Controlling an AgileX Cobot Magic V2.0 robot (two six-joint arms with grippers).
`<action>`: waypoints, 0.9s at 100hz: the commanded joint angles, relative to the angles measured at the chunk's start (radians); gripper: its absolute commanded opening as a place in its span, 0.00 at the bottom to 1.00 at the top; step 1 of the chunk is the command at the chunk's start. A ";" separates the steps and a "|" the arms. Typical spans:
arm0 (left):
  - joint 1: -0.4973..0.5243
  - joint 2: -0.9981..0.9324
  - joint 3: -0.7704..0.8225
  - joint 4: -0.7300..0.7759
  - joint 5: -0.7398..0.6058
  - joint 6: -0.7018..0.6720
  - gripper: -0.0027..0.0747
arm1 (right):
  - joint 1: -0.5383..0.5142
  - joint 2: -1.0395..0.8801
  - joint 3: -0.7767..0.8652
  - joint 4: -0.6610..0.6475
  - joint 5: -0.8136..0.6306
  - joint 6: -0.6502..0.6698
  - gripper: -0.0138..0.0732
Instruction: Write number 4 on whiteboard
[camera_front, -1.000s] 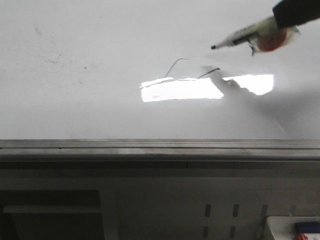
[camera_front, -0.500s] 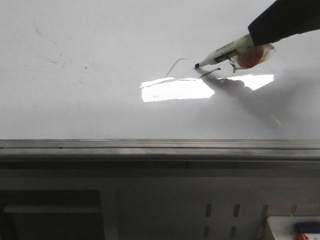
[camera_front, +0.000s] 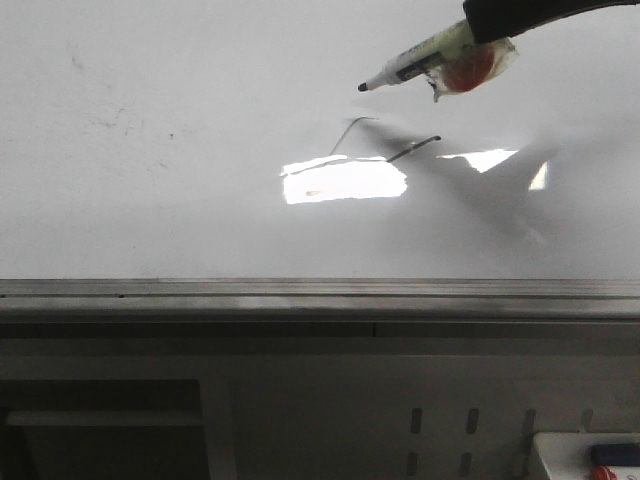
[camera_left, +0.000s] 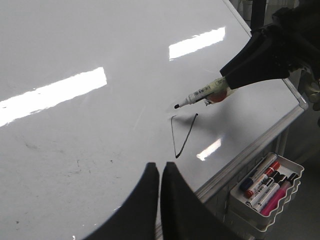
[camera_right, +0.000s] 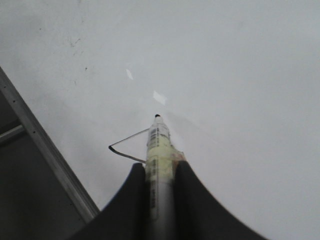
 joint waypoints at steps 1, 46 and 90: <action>0.003 0.005 -0.027 -0.013 -0.085 -0.008 0.01 | 0.002 0.000 -0.031 0.023 -0.073 -0.004 0.09; 0.003 0.005 -0.027 -0.013 -0.083 -0.008 0.01 | 0.002 0.005 0.012 0.000 -0.068 -0.004 0.09; 0.003 0.005 -0.027 -0.013 -0.083 -0.008 0.01 | 0.002 0.052 0.012 0.000 -0.057 -0.004 0.09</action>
